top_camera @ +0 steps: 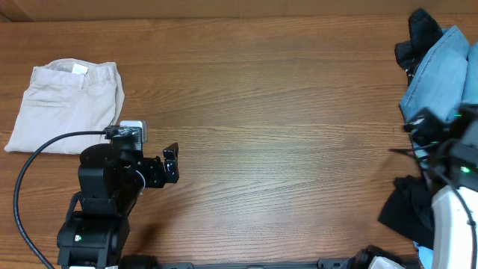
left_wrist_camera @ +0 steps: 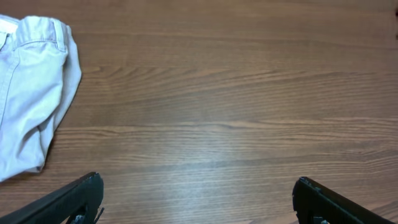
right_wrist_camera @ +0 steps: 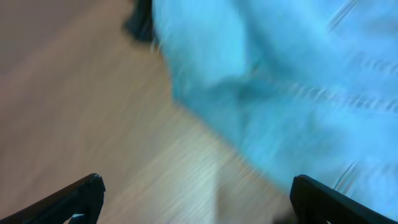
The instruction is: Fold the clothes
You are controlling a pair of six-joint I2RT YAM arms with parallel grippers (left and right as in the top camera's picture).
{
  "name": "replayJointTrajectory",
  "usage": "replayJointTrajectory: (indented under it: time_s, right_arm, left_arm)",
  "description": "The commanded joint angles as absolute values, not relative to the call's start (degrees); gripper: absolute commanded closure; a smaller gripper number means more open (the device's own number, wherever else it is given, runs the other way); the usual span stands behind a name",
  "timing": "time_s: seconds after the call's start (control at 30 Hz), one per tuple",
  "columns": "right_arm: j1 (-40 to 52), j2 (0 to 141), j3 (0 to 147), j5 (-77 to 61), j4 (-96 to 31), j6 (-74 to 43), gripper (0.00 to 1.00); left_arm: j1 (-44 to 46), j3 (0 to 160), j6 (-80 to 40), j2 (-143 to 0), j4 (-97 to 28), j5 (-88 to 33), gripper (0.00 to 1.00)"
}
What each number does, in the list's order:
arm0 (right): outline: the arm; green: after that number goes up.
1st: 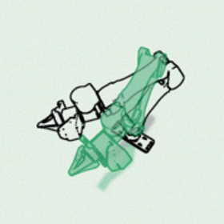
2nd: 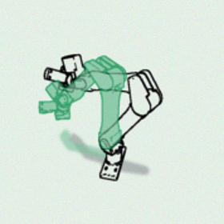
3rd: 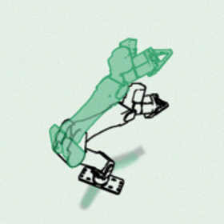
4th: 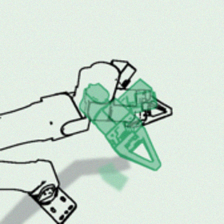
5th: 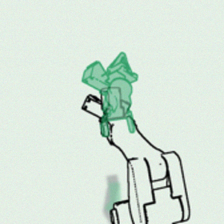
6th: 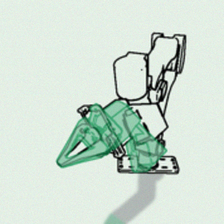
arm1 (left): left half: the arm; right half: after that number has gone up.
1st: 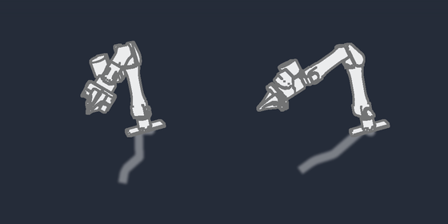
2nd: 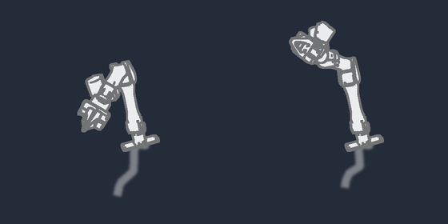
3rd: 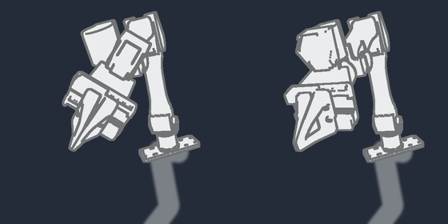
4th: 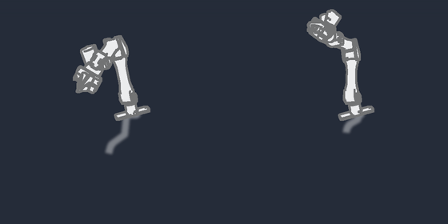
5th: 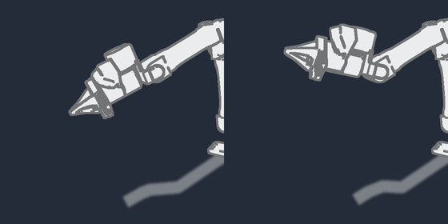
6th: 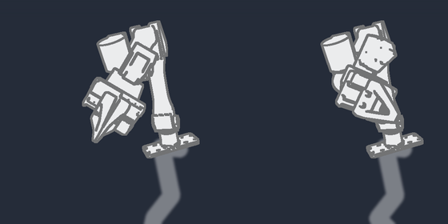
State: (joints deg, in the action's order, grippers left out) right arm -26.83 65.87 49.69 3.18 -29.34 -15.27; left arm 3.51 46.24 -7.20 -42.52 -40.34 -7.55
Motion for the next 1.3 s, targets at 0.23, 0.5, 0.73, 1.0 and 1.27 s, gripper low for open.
replayJointTrajectory:
  time_s: [0.23, 0.5, 0.73, 1.0, 1.27]
  right_arm:
    - [-32.51, 83.92, 51.55, 0.27, -12.56, -2.09, 0.02]
    - [-32.53, 94.78, 51.55, 2.96, -5.43, 0.38, 0.06]
    - [-32.56, 98.13, 51.53, 5.63, -2.63, 3.46, 0.24]
    - [-32.56, 98.80, 51.51, 10.44, -1.30, 3.44, 0.39]
    - [-32.56, 98.80, 51.51, 12.21, -1.32, 3.42, 0.90]
  left_arm:
    - [3.40, 47.88, -7.79, -42.48, -39.81, -8.51, 0.00]
    - [3.40, 47.88, -7.99, -42.48, -39.81, -8.62, 0.00]
    - [3.40, 47.88, -7.97, -42.48, -39.79, -8.60, 0.00]
    - [3.40, 47.88, -7.97, -42.48, -39.79, -8.60, 0.00]
    - [3.40, 47.88, -7.97, -42.48, -39.79, -8.60, 0.00]
